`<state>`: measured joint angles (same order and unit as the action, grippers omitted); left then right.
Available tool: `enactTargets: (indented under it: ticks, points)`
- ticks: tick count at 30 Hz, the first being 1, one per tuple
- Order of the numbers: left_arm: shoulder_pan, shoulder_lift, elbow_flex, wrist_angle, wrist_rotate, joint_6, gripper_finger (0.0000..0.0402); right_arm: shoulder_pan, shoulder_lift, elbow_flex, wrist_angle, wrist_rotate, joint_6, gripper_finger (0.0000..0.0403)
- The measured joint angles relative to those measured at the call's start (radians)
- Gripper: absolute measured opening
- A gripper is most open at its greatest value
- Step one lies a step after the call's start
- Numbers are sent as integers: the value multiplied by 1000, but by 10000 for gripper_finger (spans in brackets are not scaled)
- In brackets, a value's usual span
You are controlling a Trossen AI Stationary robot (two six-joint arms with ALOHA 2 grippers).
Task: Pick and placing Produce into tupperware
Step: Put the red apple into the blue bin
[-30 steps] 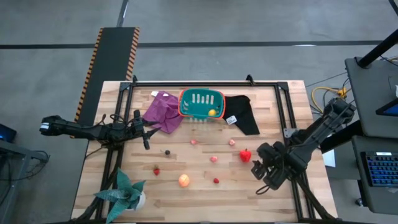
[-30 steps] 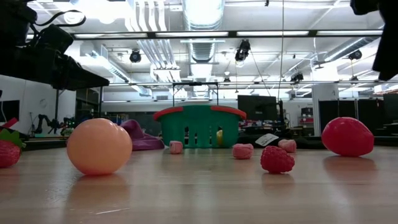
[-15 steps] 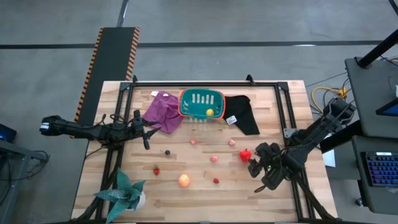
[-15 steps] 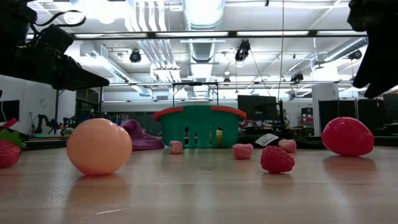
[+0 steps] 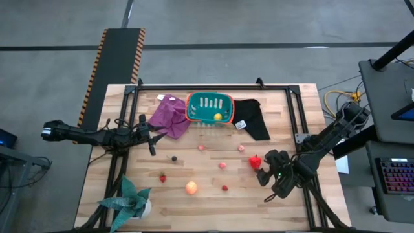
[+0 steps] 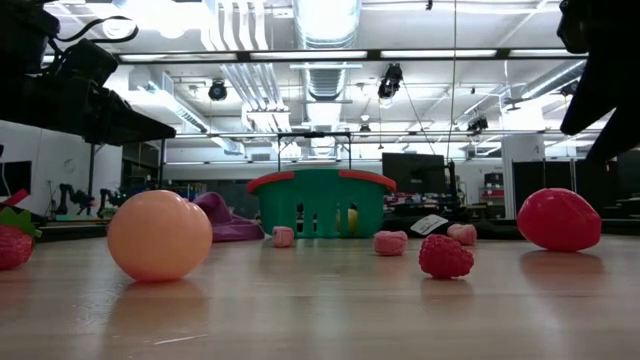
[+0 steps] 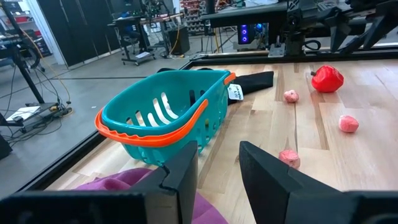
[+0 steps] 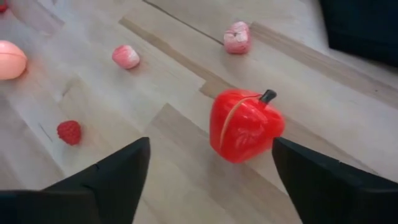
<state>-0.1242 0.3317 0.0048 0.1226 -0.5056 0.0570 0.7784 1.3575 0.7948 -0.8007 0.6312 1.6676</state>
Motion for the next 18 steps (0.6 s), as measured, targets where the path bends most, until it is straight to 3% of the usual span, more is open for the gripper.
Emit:
enactTargets:
  ticks: [4, 18]
  points:
    - [0, 0, 0, 0, 0, 0, 105, 0, 0, 0, 2, 0, -9, 365]
    - [0, 0, 0, 0, 0, 0, 105, -13, 0, -7, 0, 0, 10, 368]
